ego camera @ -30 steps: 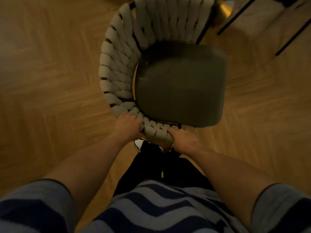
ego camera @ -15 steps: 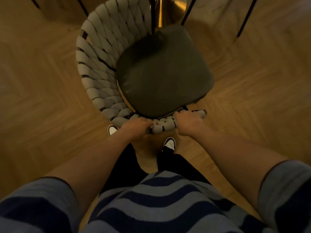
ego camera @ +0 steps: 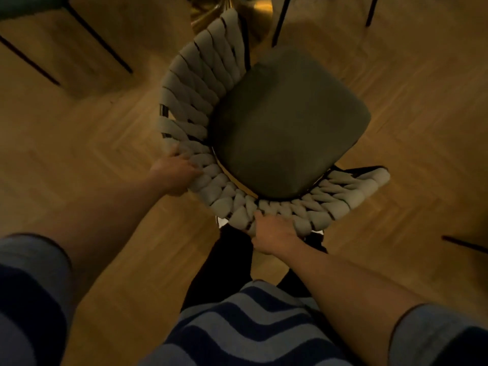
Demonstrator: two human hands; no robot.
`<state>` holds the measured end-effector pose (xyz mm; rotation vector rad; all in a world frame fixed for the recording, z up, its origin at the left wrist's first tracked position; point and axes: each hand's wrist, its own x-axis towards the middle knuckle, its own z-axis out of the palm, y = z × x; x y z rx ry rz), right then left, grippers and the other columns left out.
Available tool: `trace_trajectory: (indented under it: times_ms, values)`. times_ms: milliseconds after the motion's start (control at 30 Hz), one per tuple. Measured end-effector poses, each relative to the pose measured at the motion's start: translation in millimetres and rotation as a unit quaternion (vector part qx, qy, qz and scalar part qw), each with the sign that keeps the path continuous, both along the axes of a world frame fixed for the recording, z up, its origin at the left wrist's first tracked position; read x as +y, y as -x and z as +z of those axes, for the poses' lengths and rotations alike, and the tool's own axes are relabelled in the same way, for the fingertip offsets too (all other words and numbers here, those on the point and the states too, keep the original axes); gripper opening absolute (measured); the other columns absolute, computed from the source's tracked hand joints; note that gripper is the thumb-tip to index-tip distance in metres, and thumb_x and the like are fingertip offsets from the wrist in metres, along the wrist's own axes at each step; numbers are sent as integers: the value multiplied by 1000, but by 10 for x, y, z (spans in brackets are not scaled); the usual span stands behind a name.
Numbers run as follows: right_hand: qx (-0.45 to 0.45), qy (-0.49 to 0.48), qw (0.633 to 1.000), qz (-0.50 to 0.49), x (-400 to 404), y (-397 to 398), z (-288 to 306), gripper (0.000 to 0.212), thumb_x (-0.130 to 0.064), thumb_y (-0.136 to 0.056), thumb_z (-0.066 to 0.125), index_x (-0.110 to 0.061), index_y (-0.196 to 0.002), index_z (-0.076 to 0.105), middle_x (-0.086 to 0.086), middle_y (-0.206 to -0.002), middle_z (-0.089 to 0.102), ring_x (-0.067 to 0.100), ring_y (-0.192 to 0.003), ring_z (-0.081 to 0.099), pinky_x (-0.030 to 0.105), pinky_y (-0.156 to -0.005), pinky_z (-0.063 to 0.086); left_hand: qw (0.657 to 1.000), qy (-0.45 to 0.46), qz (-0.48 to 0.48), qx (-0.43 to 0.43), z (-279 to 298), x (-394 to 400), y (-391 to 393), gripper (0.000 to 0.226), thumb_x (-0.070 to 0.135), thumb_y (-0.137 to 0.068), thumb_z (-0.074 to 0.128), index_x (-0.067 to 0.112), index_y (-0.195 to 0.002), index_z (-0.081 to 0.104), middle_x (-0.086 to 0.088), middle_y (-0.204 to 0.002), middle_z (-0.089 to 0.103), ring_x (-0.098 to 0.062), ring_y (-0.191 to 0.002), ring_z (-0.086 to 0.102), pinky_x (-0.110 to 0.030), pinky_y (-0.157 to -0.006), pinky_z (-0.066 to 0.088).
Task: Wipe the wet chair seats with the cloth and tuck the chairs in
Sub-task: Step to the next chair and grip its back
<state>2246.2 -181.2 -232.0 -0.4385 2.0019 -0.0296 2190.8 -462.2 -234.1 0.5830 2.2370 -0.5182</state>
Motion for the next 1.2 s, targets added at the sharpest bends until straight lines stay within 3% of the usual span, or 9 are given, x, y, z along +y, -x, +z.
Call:
trace_trajectory:
  times_ms: [167,300,500,700,867,1000,1133,1200]
  values:
    - [10,-26,999,-31,-317,-60,-122,62,-33,-93,64,-18,-147,38,9,-135,59,36,-125,54,54,-106,38,996,45,-67,23,-41,-423,535,52,37,-87,59,44,-136,43,6,-144,43,-21,-141,27,-64,-113,8]
    - [13,-50,998,-42,-421,-90,-138,55,-22,-94,65,-15,-143,40,11,-135,60,36,-128,53,51,-108,35,986,36,-157,44,-92,-518,664,35,38,-89,52,44,-124,56,13,-119,58,-15,-121,46,-45,-100,32]
    - [1,-30,999,-43,-270,-43,-85,48,-20,-96,62,-14,-140,45,13,-137,56,35,-127,54,47,-101,46,988,18,-143,51,-121,-484,516,30,39,-86,53,46,-115,58,14,-114,60,-14,-116,53,-47,-97,28]
    - [32,-53,997,45,338,141,-55,47,-22,-96,59,-20,-141,47,10,-134,60,31,-125,56,43,-99,45,997,-26,-31,63,-89,-58,16,16,39,-85,55,41,-99,61,11,-90,58,-15,-90,54,-46,-89,32]
    - [80,-73,986,127,938,493,-45,48,-19,-100,50,-25,-148,45,7,-138,59,29,-129,53,43,-108,40,992,-46,103,63,-41,530,-395,10,39,-86,53,39,-94,59,10,-83,54,-16,-89,54,-47,-89,30]
    - [144,-64,965,209,1321,772,14,45,-19,-101,46,-28,-144,50,3,-139,61,26,-132,51,40,-110,35,976,-45,201,66,-23,1054,-637,7,35,-84,56,32,-78,56,8,-77,55,-16,-76,51,-45,-85,34]
    - [168,-55,959,220,1539,981,61,42,-20,-99,52,-32,-139,57,0,-137,63,24,-133,50,39,-113,33,952,-70,297,33,-37,1423,-744,11,38,-82,59,33,-91,61,6,-87,59,-20,-91,56,-49,-90,34]
    - [186,-21,957,220,1612,1031,139,36,-16,-95,56,-27,-129,60,1,-125,67,23,-120,57,36,-98,42,936,-96,338,14,-61,1439,-782,25,41,-80,58,35,-103,60,5,-95,59,-21,-102,53,-49,-95,31]
